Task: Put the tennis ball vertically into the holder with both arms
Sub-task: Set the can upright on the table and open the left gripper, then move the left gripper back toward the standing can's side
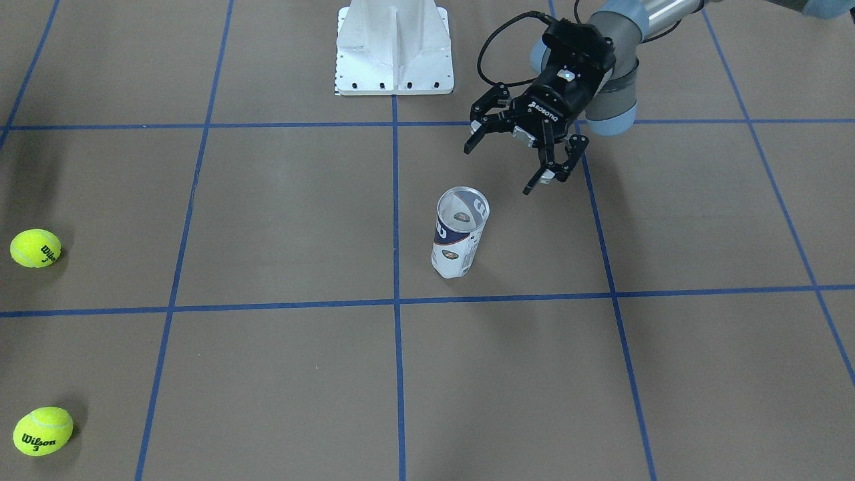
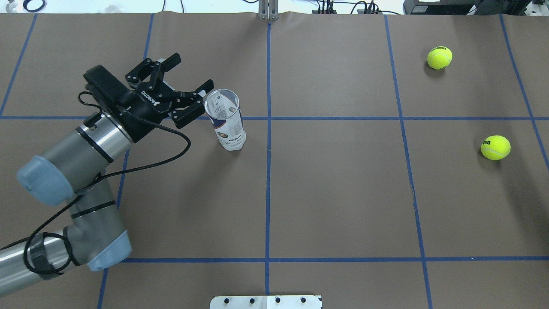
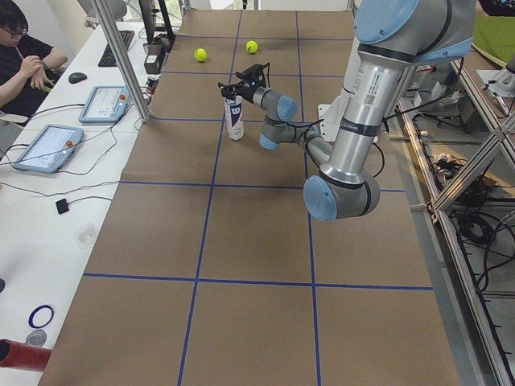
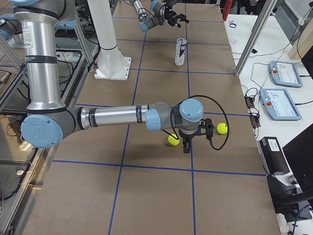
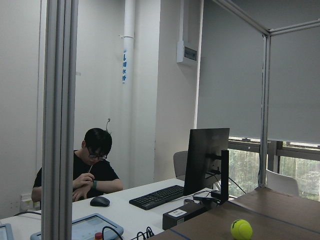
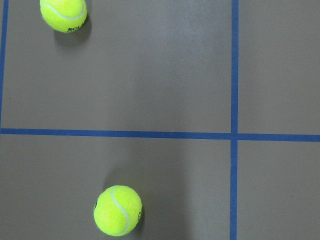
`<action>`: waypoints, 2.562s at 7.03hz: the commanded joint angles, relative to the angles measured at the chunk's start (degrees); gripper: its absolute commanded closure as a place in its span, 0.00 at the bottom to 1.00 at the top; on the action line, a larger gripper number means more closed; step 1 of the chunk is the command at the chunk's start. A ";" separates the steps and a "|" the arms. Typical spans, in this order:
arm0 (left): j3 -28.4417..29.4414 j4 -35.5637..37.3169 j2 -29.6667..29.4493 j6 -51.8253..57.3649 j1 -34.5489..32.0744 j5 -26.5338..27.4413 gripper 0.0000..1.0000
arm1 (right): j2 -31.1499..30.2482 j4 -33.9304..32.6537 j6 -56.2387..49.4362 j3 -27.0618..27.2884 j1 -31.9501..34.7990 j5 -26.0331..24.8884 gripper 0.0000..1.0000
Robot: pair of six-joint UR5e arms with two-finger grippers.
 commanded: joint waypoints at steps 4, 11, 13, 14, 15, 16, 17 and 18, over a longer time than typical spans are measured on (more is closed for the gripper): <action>-2.85 14.02 17.46 -12.42 0.14 -17.56 0.01 | -0.59 -0.10 2.43 0.22 -0.09 -0.20 0.00; 1.81 24.15 2.44 -13.92 5.77 -6.32 0.02 | -1.03 1.83 11.83 1.17 -10.69 -1.15 0.00; 2.17 24.15 2.33 -13.92 5.77 -6.31 0.02 | -1.12 6.91 11.84 1.27 -15.18 -5.45 0.00; 2.17 24.15 2.51 -13.92 5.77 -6.40 0.02 | -1.12 7.80 11.84 1.01 -16.77 -6.25 0.00; 2.17 24.15 2.69 -13.92 5.77 -6.57 0.01 | 0.19 7.81 11.84 0.31 -18.87 -8.18 0.00; 2.26 24.15 2.77 -13.92 5.77 -6.58 0.01 | 1.25 7.89 11.66 -1.87 -20.20 -9.15 0.00; 2.52 24.15 2.86 -13.92 5.77 -6.58 0.01 | 1.60 8.68 11.57 -2.85 -21.35 -10.03 0.00; 2.52 24.15 2.86 -13.92 5.77 -6.58 0.01 | 1.61 8.77 11.05 -3.99 -21.70 -10.65 0.00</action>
